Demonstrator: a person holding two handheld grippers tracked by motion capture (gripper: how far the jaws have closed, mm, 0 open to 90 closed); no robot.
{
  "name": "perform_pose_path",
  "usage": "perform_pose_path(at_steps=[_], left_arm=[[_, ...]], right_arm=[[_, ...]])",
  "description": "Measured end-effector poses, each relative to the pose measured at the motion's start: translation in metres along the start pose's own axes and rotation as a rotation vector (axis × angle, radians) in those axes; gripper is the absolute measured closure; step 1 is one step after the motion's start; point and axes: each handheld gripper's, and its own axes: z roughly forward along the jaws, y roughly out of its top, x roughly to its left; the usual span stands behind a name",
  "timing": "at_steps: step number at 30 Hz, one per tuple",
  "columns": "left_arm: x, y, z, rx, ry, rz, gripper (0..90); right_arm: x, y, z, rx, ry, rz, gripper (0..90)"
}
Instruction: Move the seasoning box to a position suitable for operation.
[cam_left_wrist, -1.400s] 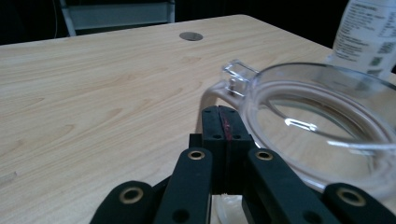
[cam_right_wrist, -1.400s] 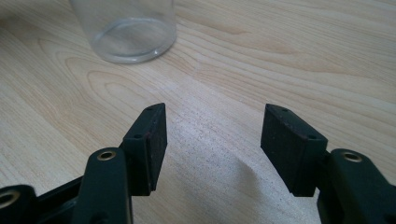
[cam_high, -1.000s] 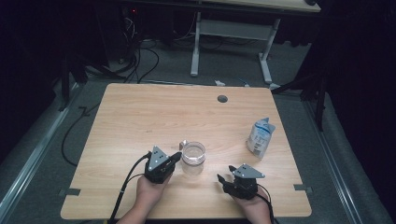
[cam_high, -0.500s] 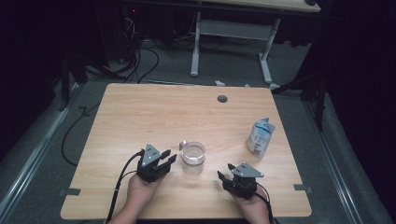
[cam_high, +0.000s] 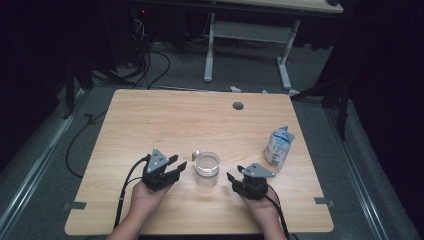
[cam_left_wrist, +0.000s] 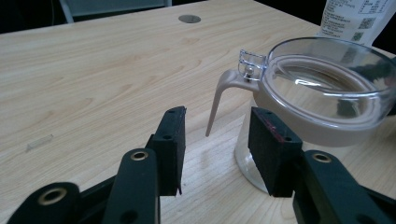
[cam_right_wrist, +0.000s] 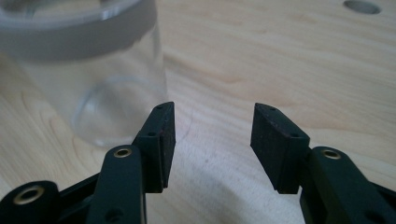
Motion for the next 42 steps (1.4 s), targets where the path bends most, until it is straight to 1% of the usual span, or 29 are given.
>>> perform_pose_path(at_steps=[1,2,3,4,6,7,8,9,10,11,12,13,14,16,17,18,19,20,21,22,23,26,27,31,33,35,36,37,42], left_arm=[[0.000,0.000,0.000,0.000,0.000,0.000,56.2],[-0.001,0.004,0.001,-0.005,0.006,-0.010,56.3],[-0.001,0.004,0.001,-0.005,0.006,-0.010,56.5],[-0.003,0.008,0.003,-0.006,0.010,0.000,57.0],[-0.004,0.011,0.006,0.003,0.018,0.015,57.9],[-0.004,0.013,0.008,0.006,0.014,0.012,58.8],[-0.004,0.014,0.010,0.005,0.005,0.001,59.9],[-0.004,0.014,0.010,0.005,0.005,0.001,63.2],[-0.003,0.017,0.011,-0.001,-0.004,-0.009,63.2],[-0.003,0.020,0.012,-0.008,-0.025,-0.006,66.0],[-0.004,0.022,0.013,-0.010,-0.018,0.015,66.2],[-0.005,0.024,0.014,-0.013,-0.027,0.031,66.3],[-0.006,0.026,0.015,-0.018,-0.030,0.039,67.1],[-0.006,0.029,0.016,-0.024,-0.038,0.040,69.9],[-0.006,0.031,0.018,-0.028,-0.047,0.035,70.2],[-0.006,0.031,0.018,-0.028,-0.047,0.035,70.2],[-0.005,0.032,0.020,-0.043,-0.049,0.020,70.8],[-0.005,0.032,0.020,-0.043,-0.049,0.020,72.4],[-0.004,0.034,0.022,-0.048,-0.044,0.009,73.4],[-0.004,0.034,0.022,-0.048,-0.044,0.009,74.0],[-0.003,0.036,0.025,-0.040,-0.056,-0.006,75.4],[-0.003,0.038,0.028,-0.032,-0.066,-0.015,79.9],[-0.005,0.039,0.029,-0.039,-0.060,0.001,82.2],[-0.009,0.043,0.032,-0.047,-0.052,0.031,89.9],[-0.010,0.043,0.032,-0.045,-0.051,0.035,90.0],[-0.012,0.042,0.036,-0.040,-0.040,0.055,90.0],[-0.012,0.042,0.036,-0.040,-0.040,0.055,90.0],[-0.013,0.041,0.038,-0.037,-0.032,0.063,90.0],[-0.014,0.039,0.040,-0.046,-0.025,0.067,90.0]], right_arm=[[0.000,0.000,0.000,0.000,0.000,0.000,50.4],[-0.002,-0.001,-0.002,-0.022,0.010,0.020,54.5],[-0.002,-0.001,-0.002,-0.022,0.010,0.020,54.5],[-0.004,-0.001,-0.003,-0.025,0.035,0.040,57.4],[-0.002,-0.001,-0.002,-0.024,0.032,0.023,57.7],[-0.001,-0.001,-0.002,-0.022,0.028,0.014,58.8],[0.001,-0.002,-0.002,-0.018,0.028,0.007,59.0],[0.001,-0.002,-0.002,-0.018,0.028,0.007,59.0],[0.001,-0.002,-0.002,-0.018,0.035,0.001,59.7],[0.003,-0.003,-0.003,-0.019,0.048,-0.003,58.1],[0.004,-0.003,-0.003,-0.016,0.051,-0.005,57.4],[0.004,-0.003,-0.003,-0.016,0.054,-0.004,56.9],[0.005,-0.003,-0.002,-0.015,0.056,-0.005,56.7],[0.005,-0.003,-0.002,-0.018,0.059,-0.002,56.3],[0.006,-0.002,-0.002,-0.019,0.060,-0.003,56.3],[0.006,-0.002,-0.002,-0.021,0.060,-0.007,56.3],[0.006,-0.002,-0.002,-0.020,0.057,-0.010,56.0],[0.006,-0.002,-0.002,-0.020,0.058,-0.011,56.0],[0.007,-0.002,-0.002,-0.024,0.057,-0.012,55.7],[0.007,-0.002,-0.002,-0.024,0.057,-0.012,55.7],[0.006,-0.002,-0.002,-0.023,0.055,-0.010,55.2],[0.006,-0.002,-0.002,-0.021,0.055,-0.010,54.9],[0.006,-0.001,-0.002,-0.023,0.057,-0.010,55.1],[0.006,0.001,-0.002,-0.025,0.059,-0.015,56.2],[0.006,0.001,-0.002,-0.030,0.058,-0.016,56.9],[0.008,0.002,-0.003,-0.034,0.057,-0.016,58.3],[0.008,0.002,-0.003,-0.034,0.057,-0.016,58.3],[0.008,0.003,-0.004,-0.038,0.057,-0.016,58.8],[0.009,0.005,-0.005,-0.052,0.054,-0.014,60.9]])
